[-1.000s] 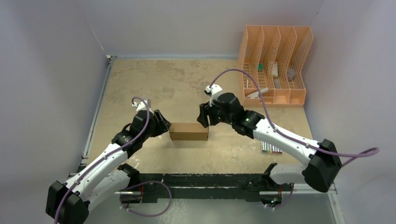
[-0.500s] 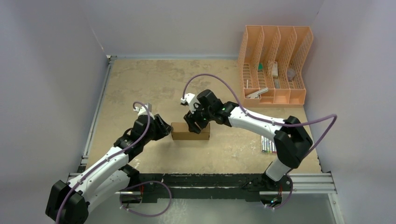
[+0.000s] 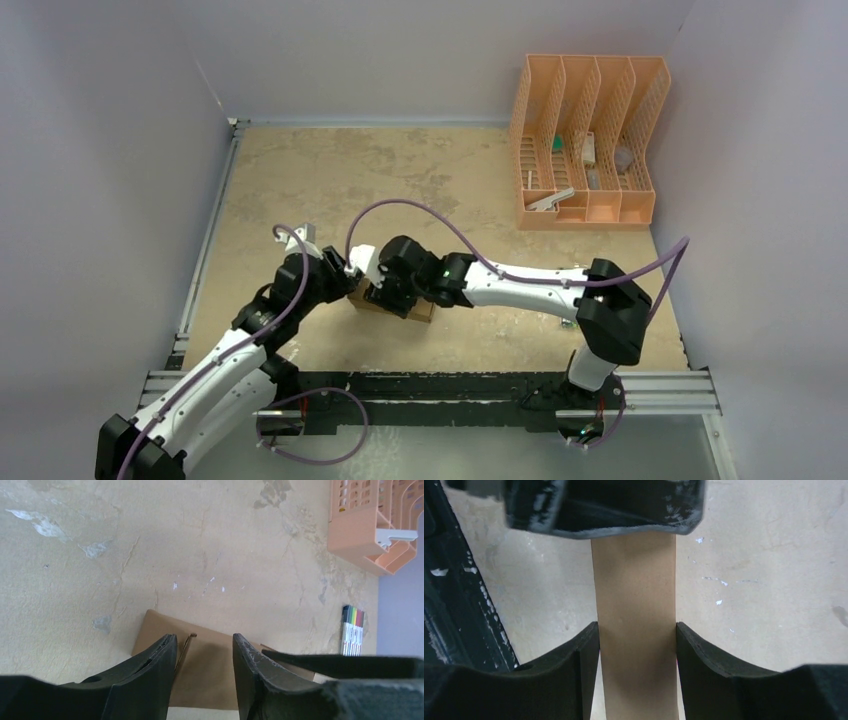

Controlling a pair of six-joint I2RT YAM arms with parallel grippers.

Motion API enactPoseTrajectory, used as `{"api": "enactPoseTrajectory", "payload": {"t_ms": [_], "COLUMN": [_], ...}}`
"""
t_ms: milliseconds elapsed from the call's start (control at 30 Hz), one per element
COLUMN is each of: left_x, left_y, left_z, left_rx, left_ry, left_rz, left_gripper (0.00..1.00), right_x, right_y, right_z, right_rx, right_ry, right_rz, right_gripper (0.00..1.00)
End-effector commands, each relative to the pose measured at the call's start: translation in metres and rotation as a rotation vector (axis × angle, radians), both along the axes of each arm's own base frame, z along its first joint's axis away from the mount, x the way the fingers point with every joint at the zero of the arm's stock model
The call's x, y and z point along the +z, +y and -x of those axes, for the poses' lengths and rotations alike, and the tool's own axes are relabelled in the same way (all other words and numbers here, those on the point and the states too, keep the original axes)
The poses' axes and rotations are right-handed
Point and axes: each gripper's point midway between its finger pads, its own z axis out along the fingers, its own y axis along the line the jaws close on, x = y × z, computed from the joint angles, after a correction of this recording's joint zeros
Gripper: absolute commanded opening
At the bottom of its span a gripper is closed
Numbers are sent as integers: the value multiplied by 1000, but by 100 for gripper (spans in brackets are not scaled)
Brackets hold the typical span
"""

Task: Fold the paper box

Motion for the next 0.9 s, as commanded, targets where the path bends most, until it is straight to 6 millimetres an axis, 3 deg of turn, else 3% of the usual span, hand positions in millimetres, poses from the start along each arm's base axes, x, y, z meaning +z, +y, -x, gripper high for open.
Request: {"api": "enactPoseTrajectory", "payload": {"t_ms": [0,167,267,400,700,867], "left_x": [30,52,66,85,104,109], "left_y": [9,52,80,101,138,151], "left_z": [-11,-13,-11,-9,-8,-9], "left_rx": [50,240,347,403,522,575], "left_ry": [-101,-161,-201,-246,-306,-318], "left_rz": [-11,-96,-165,-258,-431,-494], "left_gripper": [45,49,52,59,88,98], "right_x": [-26,-20,-25,-35,-41,-29], "right_y": [-30,-38,-48,-52,-35,-23], "right_z": [-4,-10,-16,-21,-13,-1], "right_rx": [-85,-150,-178,-166,-146,-116], "right_ry": [-178,-404,-512,-580,-503,-423], "right_rz": [201,289,361,391,337,271], "right_gripper": [44,41,42,45,60,65]}}
